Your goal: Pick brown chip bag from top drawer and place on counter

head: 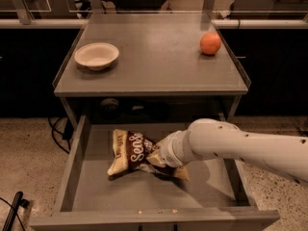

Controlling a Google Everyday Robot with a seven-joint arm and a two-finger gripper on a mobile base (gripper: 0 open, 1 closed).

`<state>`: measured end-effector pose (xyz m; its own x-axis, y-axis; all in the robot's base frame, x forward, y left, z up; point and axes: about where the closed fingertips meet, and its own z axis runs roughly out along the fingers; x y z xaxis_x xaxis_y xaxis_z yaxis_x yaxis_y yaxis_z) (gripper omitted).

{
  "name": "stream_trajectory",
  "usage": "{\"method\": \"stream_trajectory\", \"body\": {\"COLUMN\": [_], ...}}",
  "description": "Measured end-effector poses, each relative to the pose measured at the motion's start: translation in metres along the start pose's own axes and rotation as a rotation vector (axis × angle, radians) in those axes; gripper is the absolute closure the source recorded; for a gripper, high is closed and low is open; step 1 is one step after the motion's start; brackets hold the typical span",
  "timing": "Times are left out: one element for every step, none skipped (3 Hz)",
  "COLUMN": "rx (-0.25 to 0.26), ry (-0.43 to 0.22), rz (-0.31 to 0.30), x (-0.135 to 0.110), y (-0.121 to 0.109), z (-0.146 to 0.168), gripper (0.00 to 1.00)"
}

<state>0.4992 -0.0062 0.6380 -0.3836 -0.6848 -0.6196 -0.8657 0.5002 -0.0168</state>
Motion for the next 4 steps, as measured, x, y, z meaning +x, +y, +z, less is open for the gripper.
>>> {"method": "stream_trajectory", "body": {"rx": [0.0, -0.007, -0.035, -0.072], "ry": [0.0, 0.004, 0.018, -0.007], "rz": [0.0, 0.0, 0.003, -0.006], "x": [0.0, -0.002, -0.01, -0.036], "y": [0.0, 0.001, -0.003, -0.015], "z": [0.0, -0.001, -0.004, -0.034], "gripper": [1.0, 1.0, 1.0, 1.0]}}
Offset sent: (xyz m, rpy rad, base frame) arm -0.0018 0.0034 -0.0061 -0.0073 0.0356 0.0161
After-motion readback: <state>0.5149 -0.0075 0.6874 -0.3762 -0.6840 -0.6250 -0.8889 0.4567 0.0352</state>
